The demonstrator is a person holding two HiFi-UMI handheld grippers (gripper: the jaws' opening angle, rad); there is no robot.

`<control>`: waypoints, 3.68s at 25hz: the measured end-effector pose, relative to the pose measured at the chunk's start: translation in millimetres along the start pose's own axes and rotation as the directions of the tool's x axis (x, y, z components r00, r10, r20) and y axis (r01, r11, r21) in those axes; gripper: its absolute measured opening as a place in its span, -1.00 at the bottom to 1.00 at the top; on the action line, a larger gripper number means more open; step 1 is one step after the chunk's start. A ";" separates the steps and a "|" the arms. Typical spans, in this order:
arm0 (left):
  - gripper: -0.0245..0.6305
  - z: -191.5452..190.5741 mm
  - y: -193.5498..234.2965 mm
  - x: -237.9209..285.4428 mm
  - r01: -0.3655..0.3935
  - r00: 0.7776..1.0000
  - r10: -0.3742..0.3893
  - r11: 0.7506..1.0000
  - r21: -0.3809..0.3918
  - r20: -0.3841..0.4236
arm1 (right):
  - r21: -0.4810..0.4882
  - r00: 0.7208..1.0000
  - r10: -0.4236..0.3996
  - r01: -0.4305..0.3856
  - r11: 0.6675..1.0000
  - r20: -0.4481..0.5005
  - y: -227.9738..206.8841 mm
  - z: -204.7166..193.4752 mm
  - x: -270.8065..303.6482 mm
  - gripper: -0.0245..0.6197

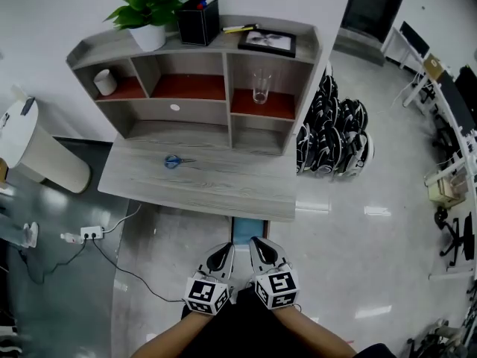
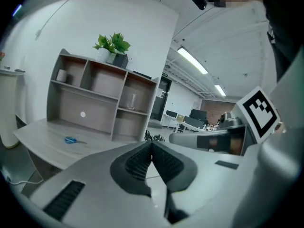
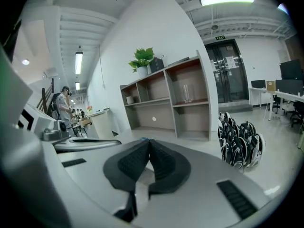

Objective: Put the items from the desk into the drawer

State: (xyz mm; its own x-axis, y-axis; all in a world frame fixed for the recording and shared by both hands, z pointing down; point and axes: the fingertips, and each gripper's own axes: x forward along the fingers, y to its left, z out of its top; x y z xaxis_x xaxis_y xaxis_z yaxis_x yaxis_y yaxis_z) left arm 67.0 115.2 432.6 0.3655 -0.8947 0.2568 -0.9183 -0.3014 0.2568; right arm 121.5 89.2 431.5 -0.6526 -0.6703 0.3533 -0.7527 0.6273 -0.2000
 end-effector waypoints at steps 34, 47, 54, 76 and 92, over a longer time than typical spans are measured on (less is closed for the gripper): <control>-0.88 65.4 217.1 -56.2 -0.119 0.990 0.119 0.993 -0.003 0.070 | -0.137 0.988 0.157 -0.157 0.978 -0.011 157.3 65.2 155.2 -0.86; -0.88 70.9 306.1 -97.1 -0.237 0.961 0.254 0.960 -0.147 0.112 | -0.151 0.970 0.222 -0.235 0.960 -0.098 214.3 56.9 210.6 -0.86; -0.88 75.6 331.7 -89.9 -0.261 0.957 0.272 0.959 -0.107 0.103 | -0.141 0.967 0.232 -0.245 0.959 -0.104 208.9 60.1 245.2 -0.86; -0.88 72.3 407.6 21.2 -0.239 0.971 0.239 0.970 -0.051 -0.004 | -0.332 0.891 0.215 -0.359 0.872 -0.399 145.7 27.6 437.3 -0.76; -0.88 63.1 464.4 54.4 -0.327 0.944 0.324 0.942 -0.069 -0.060 | -0.451 0.718 0.127 -0.555 0.699 -0.685 104.7 -63.1 545.1 -0.57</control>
State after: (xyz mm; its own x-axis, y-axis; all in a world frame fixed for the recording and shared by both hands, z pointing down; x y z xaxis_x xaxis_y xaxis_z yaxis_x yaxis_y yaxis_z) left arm -349.2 -94.2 507.1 0.0572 -0.9226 0.3815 -0.9744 0.0316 0.2226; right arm -307.5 -185.5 660.8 -0.5042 -0.1297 0.8538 -0.1245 0.9892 0.0768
